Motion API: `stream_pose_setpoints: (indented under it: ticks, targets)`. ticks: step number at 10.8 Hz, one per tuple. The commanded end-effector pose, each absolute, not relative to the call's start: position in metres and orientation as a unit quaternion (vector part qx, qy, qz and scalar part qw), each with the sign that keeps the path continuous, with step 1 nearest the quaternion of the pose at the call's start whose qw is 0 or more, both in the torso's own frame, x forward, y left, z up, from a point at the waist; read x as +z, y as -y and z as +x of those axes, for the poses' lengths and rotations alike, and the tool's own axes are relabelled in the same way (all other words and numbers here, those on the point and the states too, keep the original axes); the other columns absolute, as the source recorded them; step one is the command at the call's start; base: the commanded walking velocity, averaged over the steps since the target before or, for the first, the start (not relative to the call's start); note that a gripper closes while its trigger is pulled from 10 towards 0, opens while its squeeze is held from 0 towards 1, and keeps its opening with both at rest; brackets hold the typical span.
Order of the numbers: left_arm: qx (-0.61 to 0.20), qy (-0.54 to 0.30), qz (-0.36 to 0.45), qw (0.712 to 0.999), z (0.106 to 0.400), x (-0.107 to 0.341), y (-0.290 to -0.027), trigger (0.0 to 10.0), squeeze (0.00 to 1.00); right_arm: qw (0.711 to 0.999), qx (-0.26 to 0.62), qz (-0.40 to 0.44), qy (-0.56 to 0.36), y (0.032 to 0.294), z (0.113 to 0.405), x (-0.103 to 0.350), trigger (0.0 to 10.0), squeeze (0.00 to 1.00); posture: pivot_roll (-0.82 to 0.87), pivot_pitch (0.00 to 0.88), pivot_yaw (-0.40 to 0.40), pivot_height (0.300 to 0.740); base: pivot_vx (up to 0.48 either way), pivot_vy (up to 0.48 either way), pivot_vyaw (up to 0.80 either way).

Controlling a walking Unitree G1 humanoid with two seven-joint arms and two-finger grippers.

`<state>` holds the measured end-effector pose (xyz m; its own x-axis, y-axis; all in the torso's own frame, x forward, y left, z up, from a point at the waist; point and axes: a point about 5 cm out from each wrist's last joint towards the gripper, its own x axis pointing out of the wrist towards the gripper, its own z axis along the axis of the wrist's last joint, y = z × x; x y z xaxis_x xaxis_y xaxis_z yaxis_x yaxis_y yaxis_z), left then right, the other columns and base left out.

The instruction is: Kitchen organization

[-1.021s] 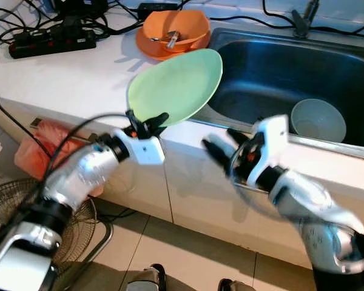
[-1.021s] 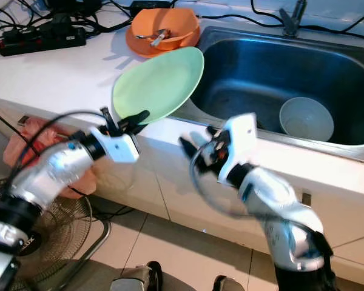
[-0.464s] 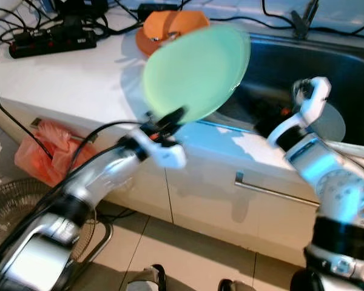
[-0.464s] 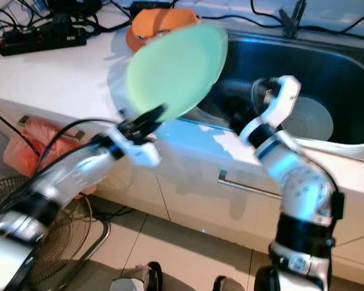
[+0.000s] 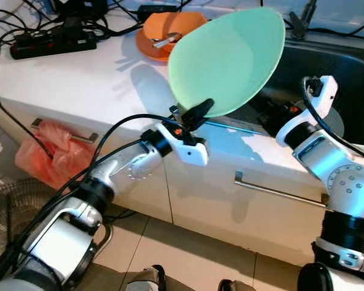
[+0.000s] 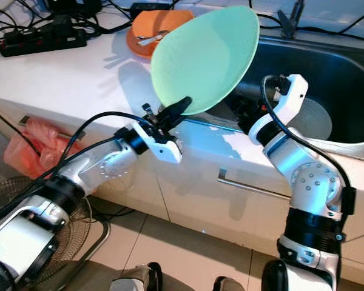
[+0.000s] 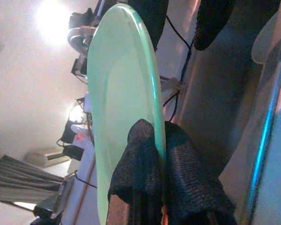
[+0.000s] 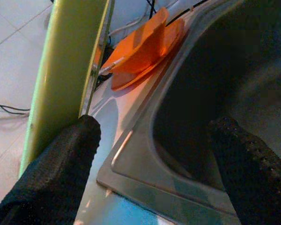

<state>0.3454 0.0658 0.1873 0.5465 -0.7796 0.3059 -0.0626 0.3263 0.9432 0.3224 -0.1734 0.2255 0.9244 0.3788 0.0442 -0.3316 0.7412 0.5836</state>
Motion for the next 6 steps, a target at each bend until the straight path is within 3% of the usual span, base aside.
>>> stream_pose_setpoints:
  ticks: [1, 3, 6]
  targets:
    - [-0.254, 0.419, 0.526, 0.695, 0.347, 0.193, -0.061, 0.0, 0.0, 0.931, 0.215, 0.295, -0.011, 0.169, 0.323, 0.244, 10.0, 0.0, 0.0, 0.125, 0.064, 0.74, 0.0, 0.0, 0.0]
    - [-0.226, 0.412, 0.541, 0.698, 0.357, 0.2, -0.074, 0.0, 0.0, 0.944, 0.151, 0.29, 0.039, 0.193, 0.321, 0.251, 10.0, 0.0, 0.0, 0.125, 0.067, 0.74, 0.0, 0.0, 0.0]
    - [-0.222, 0.411, 0.544, 0.697, 0.36, 0.201, -0.075, 0.0, 0.0, 0.948, 0.123, 0.284, 0.077, 0.202, 0.321, 0.259, 10.0, 0.0, 0.0, 0.123, 0.072, 0.74, 0.0, 0.0, 0.0]
